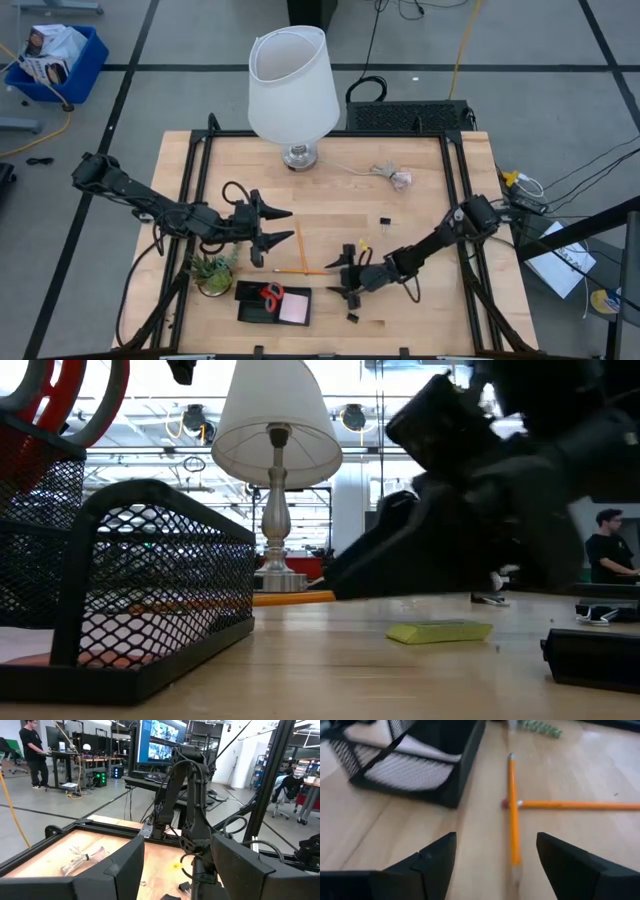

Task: Pick and place office supplies into organizer
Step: Put the yellow pencil into the black desk organizer

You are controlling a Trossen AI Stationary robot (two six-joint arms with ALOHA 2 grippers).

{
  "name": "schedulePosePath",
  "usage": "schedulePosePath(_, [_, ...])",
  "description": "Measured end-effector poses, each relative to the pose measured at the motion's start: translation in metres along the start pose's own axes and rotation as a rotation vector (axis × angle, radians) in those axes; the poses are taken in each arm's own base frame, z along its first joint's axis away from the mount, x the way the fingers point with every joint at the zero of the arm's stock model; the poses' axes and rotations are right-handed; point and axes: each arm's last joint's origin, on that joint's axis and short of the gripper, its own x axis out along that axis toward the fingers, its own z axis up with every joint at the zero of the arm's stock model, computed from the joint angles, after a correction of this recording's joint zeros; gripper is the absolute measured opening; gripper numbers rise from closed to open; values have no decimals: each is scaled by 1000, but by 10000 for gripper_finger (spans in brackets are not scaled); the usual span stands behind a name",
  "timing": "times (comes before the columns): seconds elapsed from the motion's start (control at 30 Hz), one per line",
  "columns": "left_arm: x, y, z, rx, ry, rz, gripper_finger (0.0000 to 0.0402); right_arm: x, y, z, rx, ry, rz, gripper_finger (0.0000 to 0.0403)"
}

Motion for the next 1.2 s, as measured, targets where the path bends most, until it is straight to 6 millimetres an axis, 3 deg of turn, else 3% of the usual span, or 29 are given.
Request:
schedulePosePath(0.47, [0, 0, 0, -4, 3, 0, 234, 8, -17, -1, 105, 42, 25, 206])
schedulePosePath(1.2, [0, 0, 0, -5, 3, 0, 234, 9, -21, -6, 119, 110, 84, 33])
